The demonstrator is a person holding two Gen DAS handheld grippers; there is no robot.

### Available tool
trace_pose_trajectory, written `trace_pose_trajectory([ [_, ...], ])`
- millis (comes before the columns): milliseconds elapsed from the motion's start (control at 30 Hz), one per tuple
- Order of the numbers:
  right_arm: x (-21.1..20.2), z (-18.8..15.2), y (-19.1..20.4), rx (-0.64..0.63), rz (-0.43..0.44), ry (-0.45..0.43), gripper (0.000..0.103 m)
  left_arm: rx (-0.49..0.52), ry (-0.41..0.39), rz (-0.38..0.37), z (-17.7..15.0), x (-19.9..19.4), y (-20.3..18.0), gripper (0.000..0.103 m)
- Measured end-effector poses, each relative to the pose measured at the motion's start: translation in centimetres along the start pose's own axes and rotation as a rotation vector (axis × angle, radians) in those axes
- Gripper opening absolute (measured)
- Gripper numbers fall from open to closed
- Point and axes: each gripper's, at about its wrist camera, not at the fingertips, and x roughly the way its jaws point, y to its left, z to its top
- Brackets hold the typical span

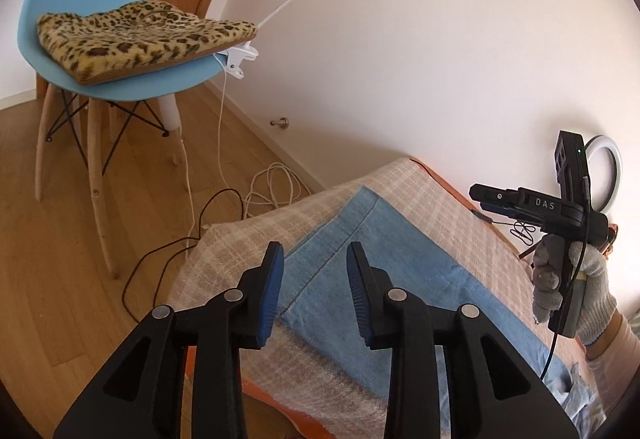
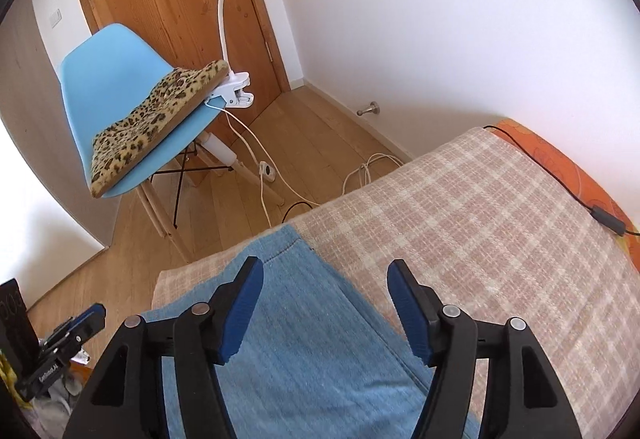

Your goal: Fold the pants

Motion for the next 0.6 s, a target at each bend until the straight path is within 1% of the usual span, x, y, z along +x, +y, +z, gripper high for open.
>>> trace_pose_trajectory([
  [33,-1.8,-0.9,-0.4,0.010,-0.005,-0.015,0.076,0.016,0.012,-0.022,0.6,-0.3,-0.5,0.031],
  [200,-10.6,-6.2,-3.4,0.094,-0.098,-0.071,0.077,0.153,0.079,-0.116,3.4,-1.3,-4.4,0.032],
  [333,-17.2,-11.8,-6.2,0.201,-0.189,-0.111,0.077,0.198,0.140,-0.216,5.2,-1.9,-8.0,0.032],
  [433,-21.6,-16.7,-8.9,0.311,-0.237,-0.129,0.077,0.282,0.186,-0.286,5.8,-2.3,-12.1,0.032],
  [533,-25.4,-21.4,-10.8,0.378,-0.311,-0.147,0.077,0.355,0.216,-0.352,6.0,-2.8,-16.4,0.032],
  [600,-28.0,-24.4,-11.9,0.423,-0.351,-0.156,0.077,0.412,0.239,-0.392,6.1,-2.9,-19.6,0.035],
])
